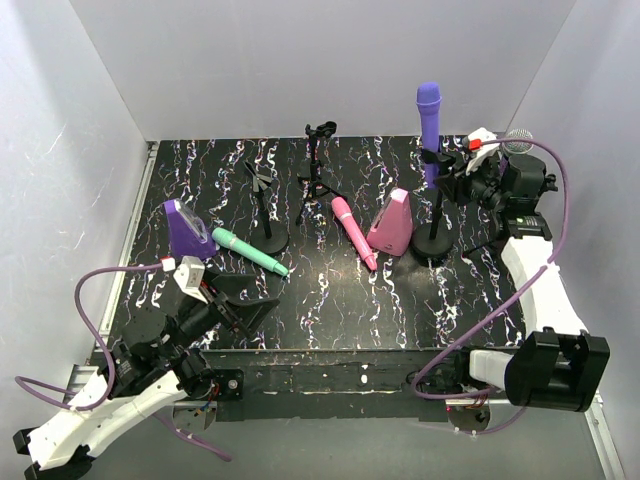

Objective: Attach the microphones to the stand

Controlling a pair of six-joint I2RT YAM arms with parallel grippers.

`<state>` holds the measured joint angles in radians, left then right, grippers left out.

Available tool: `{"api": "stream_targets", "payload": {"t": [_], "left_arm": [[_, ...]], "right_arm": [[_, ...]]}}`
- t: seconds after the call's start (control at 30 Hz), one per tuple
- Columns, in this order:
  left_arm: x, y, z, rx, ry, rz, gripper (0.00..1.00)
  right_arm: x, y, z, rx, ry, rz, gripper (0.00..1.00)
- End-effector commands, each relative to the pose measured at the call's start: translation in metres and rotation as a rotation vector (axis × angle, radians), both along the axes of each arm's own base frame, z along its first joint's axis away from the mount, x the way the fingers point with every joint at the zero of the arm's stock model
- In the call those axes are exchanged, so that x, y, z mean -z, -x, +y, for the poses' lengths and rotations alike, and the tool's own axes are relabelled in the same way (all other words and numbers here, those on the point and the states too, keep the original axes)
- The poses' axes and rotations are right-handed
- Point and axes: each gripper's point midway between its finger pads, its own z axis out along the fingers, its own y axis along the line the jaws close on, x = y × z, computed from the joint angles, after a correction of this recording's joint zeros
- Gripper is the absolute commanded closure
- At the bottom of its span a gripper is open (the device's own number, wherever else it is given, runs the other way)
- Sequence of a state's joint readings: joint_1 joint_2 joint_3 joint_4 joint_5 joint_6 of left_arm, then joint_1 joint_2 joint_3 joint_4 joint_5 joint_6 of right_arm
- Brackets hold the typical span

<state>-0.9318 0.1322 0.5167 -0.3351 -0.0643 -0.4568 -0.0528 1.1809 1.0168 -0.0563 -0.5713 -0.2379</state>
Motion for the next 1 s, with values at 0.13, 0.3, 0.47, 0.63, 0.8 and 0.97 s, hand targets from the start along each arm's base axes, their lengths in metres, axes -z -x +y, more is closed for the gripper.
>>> {"api": "stream_targets", "payload": {"t": [0.13,0.3,0.47,0.63,0.8,0.97], "left_arm": [[0.000,-0.004,-0.003,-0.008,-0.027,0.006,0.02],[0.002,-0.005,-0.004,-0.008,-0.027,0.004,0.02],[0.003,-0.005,-0.005,-0.004,-0.031,0.001,0.02],[0.002,-0.003,-0.004,-0.002,-0.020,-0.002,0.02],[-0.001,0.000,0.002,-0.004,-0.001,-0.006,0.02],[-0.002,0.003,0.007,-0.010,0.011,-0.006,0.02]], "right_arm": [[-0.072,-0.034,0.001,0.000,-0.009,-0.325,0.95],[-0.044,-0.026,0.001,-0.002,-0.004,-0.298,0.91],[-0.020,-0.013,0.001,0.002,0.009,-0.258,0.87],[-0.012,-0.006,-0.004,0.031,0.015,-0.227,0.68],[-0.008,0.004,-0.009,0.062,0.014,-0.190,0.52],[0.000,0.018,-0.012,0.063,0.012,-0.145,0.43]]}}
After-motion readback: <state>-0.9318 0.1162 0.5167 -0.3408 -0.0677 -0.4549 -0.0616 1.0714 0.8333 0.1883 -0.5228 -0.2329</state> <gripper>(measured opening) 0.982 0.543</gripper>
